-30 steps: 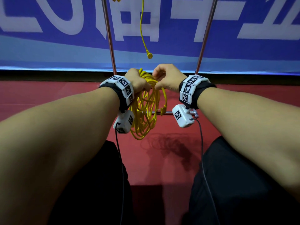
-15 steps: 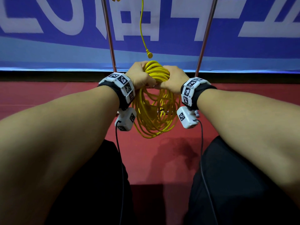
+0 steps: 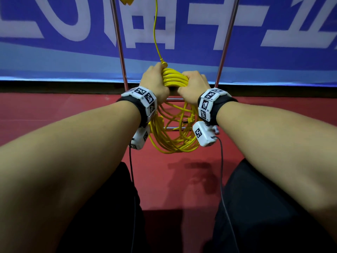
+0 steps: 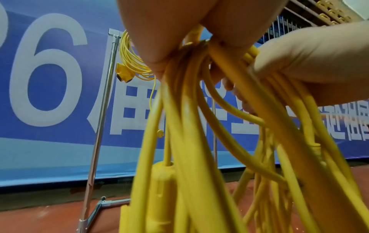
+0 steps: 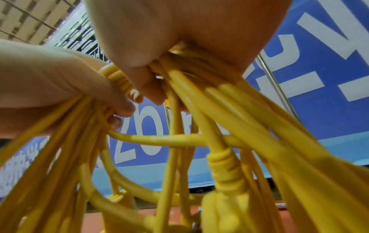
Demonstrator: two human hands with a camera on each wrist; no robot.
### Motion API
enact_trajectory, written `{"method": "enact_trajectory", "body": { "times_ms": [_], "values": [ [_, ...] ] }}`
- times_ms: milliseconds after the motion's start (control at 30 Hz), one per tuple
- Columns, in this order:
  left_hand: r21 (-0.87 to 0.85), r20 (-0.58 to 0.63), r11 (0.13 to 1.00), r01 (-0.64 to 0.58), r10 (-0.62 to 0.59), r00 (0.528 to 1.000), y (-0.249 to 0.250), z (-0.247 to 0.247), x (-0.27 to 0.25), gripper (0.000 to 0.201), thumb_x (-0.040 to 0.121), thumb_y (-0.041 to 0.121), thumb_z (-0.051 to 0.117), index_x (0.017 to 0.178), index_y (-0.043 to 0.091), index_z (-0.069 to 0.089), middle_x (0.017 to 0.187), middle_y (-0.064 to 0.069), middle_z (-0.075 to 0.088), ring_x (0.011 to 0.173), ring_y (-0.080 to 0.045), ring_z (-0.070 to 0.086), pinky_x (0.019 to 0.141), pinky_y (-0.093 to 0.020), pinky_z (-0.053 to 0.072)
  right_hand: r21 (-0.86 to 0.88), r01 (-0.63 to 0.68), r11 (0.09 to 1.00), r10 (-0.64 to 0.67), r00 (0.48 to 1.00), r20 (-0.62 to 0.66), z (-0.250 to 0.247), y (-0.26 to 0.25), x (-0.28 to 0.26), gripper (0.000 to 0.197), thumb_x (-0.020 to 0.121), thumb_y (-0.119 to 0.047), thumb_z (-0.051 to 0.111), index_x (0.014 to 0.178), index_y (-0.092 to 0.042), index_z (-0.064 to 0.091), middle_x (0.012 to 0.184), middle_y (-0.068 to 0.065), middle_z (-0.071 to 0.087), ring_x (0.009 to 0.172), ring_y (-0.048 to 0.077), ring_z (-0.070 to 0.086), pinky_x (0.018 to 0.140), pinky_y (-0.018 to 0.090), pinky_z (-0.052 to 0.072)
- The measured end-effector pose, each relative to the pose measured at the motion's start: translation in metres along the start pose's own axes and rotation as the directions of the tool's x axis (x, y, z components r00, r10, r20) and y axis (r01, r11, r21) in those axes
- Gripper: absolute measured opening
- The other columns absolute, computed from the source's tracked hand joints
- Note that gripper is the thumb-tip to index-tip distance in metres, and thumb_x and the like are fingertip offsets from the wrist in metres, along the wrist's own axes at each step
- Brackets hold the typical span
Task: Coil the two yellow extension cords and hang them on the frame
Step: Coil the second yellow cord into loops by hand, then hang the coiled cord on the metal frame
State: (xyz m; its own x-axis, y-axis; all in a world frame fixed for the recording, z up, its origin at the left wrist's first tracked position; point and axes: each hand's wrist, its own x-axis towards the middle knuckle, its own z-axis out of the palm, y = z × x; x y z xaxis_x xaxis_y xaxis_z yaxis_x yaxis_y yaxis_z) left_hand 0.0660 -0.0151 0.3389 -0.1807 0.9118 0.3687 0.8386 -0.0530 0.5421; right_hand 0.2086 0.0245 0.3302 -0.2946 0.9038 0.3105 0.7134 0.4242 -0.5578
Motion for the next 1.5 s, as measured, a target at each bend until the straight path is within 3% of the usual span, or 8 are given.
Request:
{"method": "enact_trajectory", "body": {
  "times_ms": [167,333,467,600,800,1067,1300,1500],
  "values": [
    [-0.058,-0.063,0.996,0.07,-0.074,0.995,0.007,0.001,0.003,0.024,0.086,0.013,0.056,0.11,0.017,0.054,0.103,-0.009,0.062,0.092,-0.034,0.058,0.075,-0.038,0.047,-0.018,0.001,1.0,-0.003,0.996,-0.089,-0.008,-0.006,-0.001,0.005,0.082,-0.015,0.055,0.083,-0.013,0.06,0.084,0.013,0.064,0.086,0.04,0.055,0.067,0.037,0.044],
    [-0.266,0.02,0.945,0.188,-0.19,0.982,0.006,0.006,0.006,0.009,0.086,0.027,0.064,0.08,0.025,0.059,0.075,0.001,0.063,0.08,-0.029,0.064,0.063,-0.029,0.042,0.028,-0.001,1.0,0.006,0.985,-0.172,-0.014,-0.001,-0.003,0.017,0.084,-0.016,0.056,0.098,-0.011,0.064,0.094,0.013,0.069,0.093,0.038,0.058,0.078,0.044,0.052],
    [-0.3,-0.024,0.945,0.133,-0.147,0.989,0.012,0.01,0.009,0.003,0.087,0.023,0.065,0.09,0.022,0.063,0.076,-0.002,0.064,0.081,-0.03,0.066,0.057,-0.028,0.041,0.044,0.014,0.999,-0.004,0.979,-0.204,-0.021,0.002,0.003,0.004,0.082,-0.015,0.061,0.084,-0.017,0.057,0.08,0.007,0.064,0.082,0.033,0.059,0.065,0.033,0.044],
    [-0.041,-0.107,0.998,-0.05,0.045,0.993,0.013,0.007,0.019,0.016,0.086,0.013,0.064,0.1,0.017,0.058,0.09,-0.008,0.065,0.086,-0.034,0.061,0.067,-0.039,0.049,0.009,0.032,0.999,-0.028,0.966,-0.256,-0.037,0.009,0.01,0.008,0.08,-0.016,0.063,0.08,-0.019,0.056,0.073,0.003,0.059,0.073,0.03,0.055,0.061,0.029,0.035],
    [0.188,-0.125,0.965,-0.181,0.206,0.97,0.019,0.004,0.054,0.027,0.085,0.014,0.07,0.107,0.015,0.053,0.106,-0.011,0.056,0.096,-0.038,0.056,0.069,-0.042,0.04,-0.049,0.021,0.999,-0.035,0.955,-0.296,-0.053,0.02,0.038,0.01,0.078,-0.019,0.065,0.086,-0.016,0.061,0.075,0.006,0.064,0.071,0.031,0.055,0.062,0.036,0.051],
    [-0.258,-0.179,0.965,0.055,-0.103,0.978,0.034,0.009,0.157,0.013,0.085,0.032,0.067,0.078,0.022,0.062,0.075,-0.004,0.065,0.078,-0.031,0.065,0.063,-0.037,0.05,0.094,0.036,0.995,0.008,0.904,-0.427,-0.072,0.02,0.143,0.013,0.077,-0.025,0.071,0.08,-0.014,0.067,0.07,0.005,0.065,0.071,0.03,0.06,0.062,0.041,0.054],
    [-0.35,-0.241,0.936,0.032,-0.123,0.963,0.037,0.022,0.27,0.014,0.081,0.03,0.069,0.082,0.016,0.069,0.064,-0.001,0.061,0.061,-0.019,0.056,0.049,-0.028,0.04,0.169,0.08,0.982,-0.007,0.918,-0.397,-0.086,0.036,0.257,0.018,0.074,-0.03,0.08,0.083,-0.022,0.067,0.071,-0.005,0.066,0.071,0.02,0.064,0.065,0.035,0.056],
    [-0.341,-0.257,0.94,-0.002,-0.091,0.962,0.073,0.013,0.367,0.006,0.074,0.021,0.067,0.075,0.015,0.066,0.065,-0.005,0.063,0.066,-0.029,0.061,0.055,-0.036,0.047,0.163,0.169,0.972,-0.084,0.899,-0.429,-0.136,0.038,0.337,0.048,0.062,-0.051,0.089,0.097,-0.027,0.067,0.079,-0.011,0.067,0.079,0.012,0.065,0.069,0.026,0.053]
  ]
}}
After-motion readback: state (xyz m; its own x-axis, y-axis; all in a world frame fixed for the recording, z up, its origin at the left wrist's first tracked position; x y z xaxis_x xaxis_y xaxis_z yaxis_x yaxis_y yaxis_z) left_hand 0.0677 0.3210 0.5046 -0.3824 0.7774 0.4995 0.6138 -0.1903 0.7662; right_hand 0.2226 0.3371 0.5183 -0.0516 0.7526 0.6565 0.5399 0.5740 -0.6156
